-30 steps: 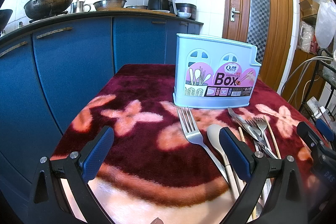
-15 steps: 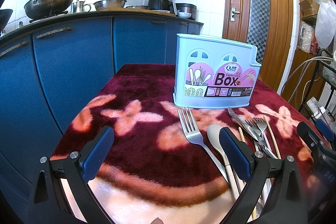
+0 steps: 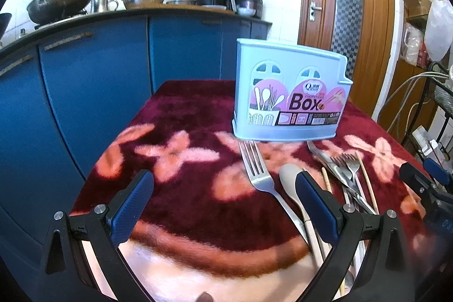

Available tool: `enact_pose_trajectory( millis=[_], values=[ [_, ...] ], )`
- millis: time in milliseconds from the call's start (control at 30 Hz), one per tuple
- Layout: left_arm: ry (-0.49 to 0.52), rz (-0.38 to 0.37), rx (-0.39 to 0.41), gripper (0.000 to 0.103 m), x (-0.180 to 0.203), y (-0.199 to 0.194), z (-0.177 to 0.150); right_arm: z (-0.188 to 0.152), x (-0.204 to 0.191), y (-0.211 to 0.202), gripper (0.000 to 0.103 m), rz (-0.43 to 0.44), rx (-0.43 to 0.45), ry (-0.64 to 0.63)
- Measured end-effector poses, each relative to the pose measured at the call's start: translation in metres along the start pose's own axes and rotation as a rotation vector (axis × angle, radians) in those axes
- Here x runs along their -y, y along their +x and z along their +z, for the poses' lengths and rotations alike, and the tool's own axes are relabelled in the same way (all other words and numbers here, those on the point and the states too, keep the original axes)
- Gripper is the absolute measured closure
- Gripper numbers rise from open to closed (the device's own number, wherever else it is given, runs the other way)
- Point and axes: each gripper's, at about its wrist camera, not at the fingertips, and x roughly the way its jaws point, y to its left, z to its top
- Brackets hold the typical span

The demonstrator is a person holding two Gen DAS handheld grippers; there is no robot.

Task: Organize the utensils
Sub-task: 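Grasp a silver fork with the left tool while the right tool grasps a wooden chopstick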

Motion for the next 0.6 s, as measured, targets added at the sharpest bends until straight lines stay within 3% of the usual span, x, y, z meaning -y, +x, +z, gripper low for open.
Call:
enact_pose_trajectory(
  millis=[167,400,600],
  values=[
    [-0.017,-0.025,-0.073,0.006,-0.005,0.013,0.005,0.012,0.005,0.015,0.001,0.031,-0.115,0.023],
    [-0.009,-0.05,-0.198,0.012,-0.004,0.037,0.01,0.014,0.012,0.049,0.023,0.083,-0.294,0.098],
    [-0.014,-0.122,-0.283,0.014,-0.002,0.057,0.014,0.011,0.007,0.068,0.038,0.119,-0.382,0.102]
  ],
)
